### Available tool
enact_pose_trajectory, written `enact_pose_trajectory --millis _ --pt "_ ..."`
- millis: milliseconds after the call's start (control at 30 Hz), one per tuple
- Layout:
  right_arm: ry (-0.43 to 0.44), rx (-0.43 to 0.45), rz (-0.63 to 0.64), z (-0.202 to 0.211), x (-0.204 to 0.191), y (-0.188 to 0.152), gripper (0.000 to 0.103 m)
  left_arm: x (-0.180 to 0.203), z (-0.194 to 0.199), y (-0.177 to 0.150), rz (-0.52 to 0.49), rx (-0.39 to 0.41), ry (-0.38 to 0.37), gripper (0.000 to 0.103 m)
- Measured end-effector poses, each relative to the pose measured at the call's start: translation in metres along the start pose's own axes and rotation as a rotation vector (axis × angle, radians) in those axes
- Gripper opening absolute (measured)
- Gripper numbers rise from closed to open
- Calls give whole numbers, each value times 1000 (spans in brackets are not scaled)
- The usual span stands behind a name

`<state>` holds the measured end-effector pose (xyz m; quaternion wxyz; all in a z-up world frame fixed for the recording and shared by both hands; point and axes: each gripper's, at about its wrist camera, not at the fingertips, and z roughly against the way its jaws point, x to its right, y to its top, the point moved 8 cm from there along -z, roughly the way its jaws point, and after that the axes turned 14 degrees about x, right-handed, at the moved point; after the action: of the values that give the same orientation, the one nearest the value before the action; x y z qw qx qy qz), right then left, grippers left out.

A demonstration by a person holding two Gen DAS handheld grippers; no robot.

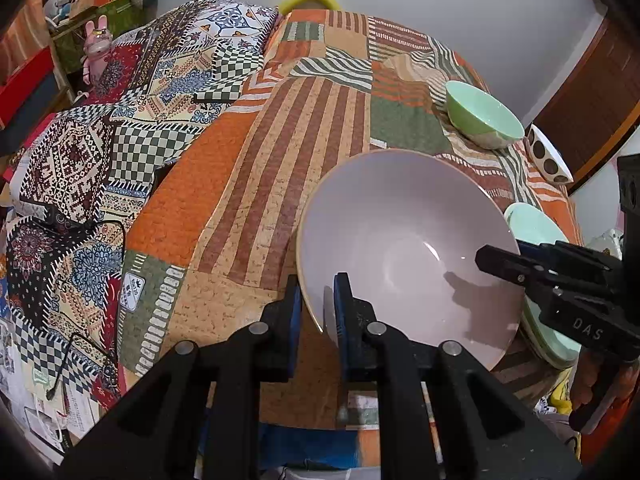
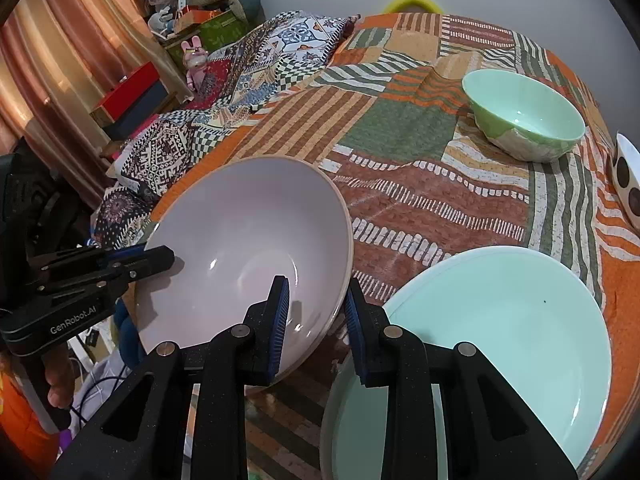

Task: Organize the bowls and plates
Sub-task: 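Lift the pale pink bowl with both grippers over the plate stack, then lower the pale pink bowl onto the pale green plate and open both grippers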

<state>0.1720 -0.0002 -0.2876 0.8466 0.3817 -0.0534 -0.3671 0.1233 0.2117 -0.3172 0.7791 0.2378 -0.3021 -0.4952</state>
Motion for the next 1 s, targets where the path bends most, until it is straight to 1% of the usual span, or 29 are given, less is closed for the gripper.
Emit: enact_pose_trajectory --millis 200,300,367,400,467,533,567,667,733,867,1000 --pt "6 -10 -14 -3 3 -2 28 2 -2 1 -8 -9 11 15" --pt "5 1 -8 2 4 -1 28 2 -2 1 -6 -19 15 15" --pt "1 14 -7 7 4 3 28 2 1 3 -7 -6 27 15" --pt "-2 33 -4 12 5 6 28 2 5 7 -19 14 43 15" --pt "-3 73 4 24 7 13 33 4 13 16 -39 50 62 15" --pt "-14 102 16 33 9 19 35 12 24 30 -64 91 60 16" --pt "-22 118 24 39 10 22 35 15 28 34 -73 104 59 18" --pt "-43 165 32 56 16 33 36 36 47 56 -132 182 54 19" --pt "-47 197 26 67 21 41 38 52 56 70 -165 224 40 22" --pt "-74 278 27 95 33 59 44 82 72 93 -211 297 5 31" --pt "-101 351 30 119 45 76 48 113 84 114 -254 359 -31 34"
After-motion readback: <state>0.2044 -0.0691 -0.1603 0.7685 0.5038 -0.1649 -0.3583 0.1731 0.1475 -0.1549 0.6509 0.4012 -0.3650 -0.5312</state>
